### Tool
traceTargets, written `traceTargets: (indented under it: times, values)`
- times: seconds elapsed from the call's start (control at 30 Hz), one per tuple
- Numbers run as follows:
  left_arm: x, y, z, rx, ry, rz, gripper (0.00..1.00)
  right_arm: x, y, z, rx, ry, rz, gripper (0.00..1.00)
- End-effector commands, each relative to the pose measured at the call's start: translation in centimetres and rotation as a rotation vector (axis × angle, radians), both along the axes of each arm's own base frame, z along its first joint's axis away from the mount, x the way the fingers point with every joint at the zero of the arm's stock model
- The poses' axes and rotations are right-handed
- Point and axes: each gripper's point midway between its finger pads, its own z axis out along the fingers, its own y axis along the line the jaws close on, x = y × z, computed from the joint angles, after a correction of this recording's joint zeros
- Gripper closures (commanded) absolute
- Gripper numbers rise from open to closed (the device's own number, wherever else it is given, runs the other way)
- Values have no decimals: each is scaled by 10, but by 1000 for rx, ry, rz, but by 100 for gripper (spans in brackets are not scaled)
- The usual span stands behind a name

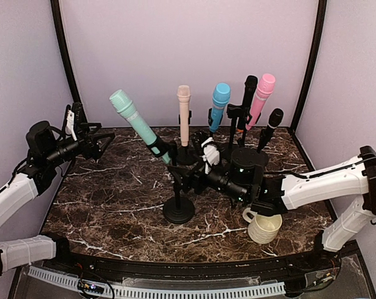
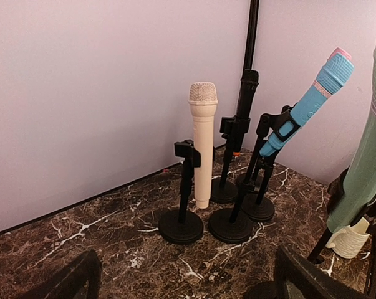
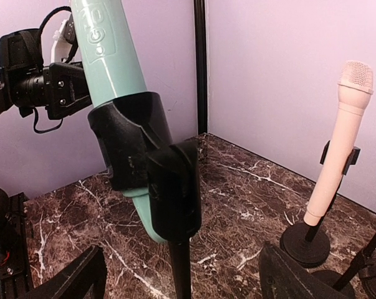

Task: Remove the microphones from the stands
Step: Move the microphone stand with the microphone to the center of the board, then unscrew the knob on the stand of the microphone stand.

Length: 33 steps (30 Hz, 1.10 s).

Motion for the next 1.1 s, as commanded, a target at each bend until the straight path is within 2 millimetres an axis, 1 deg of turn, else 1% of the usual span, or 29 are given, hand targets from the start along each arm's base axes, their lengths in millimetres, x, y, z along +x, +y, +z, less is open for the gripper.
traceTargets:
  times: [0.0,0.1,0.23,0.37,0.47,0.57,0.6,0.73,0.97,1.07]
  values:
    - [-4,-5,3,-17,-9,-40,1,-6,-13,5,-11,21,-14,15]
    - [-4,-7,3,-19,-5,-51,1,-11,-25,4,-8,62,-8,13]
    - [-8,-11,4,-24,-2,-85,1,-15,-41,-7,5,170,15,12]
    - [-9,-13,5,-24,-1,-98,1,-11,-55,-24,43,331,74,11]
    - [-11,-15,5,-24,-1,-109,1,1,-60,-39,26,446,65,12]
    - [-11,-18,3,-25,10,-132,1,4,-58,-58,2,546,108,14]
    - [-12,-19,3,-27,12,-138,1,8,-57,-60,22,572,127,14]
    - [-12,-21,2,-30,17,-148,1,10,-47,-65,101,686,233,17]
    - [-13,-21,3,-25,7,-141,1,12,-24,-77,134,805,316,22]
    - [-13,-21,3,-23,9,-137,1,8,-18,-81,145,834,361,25]
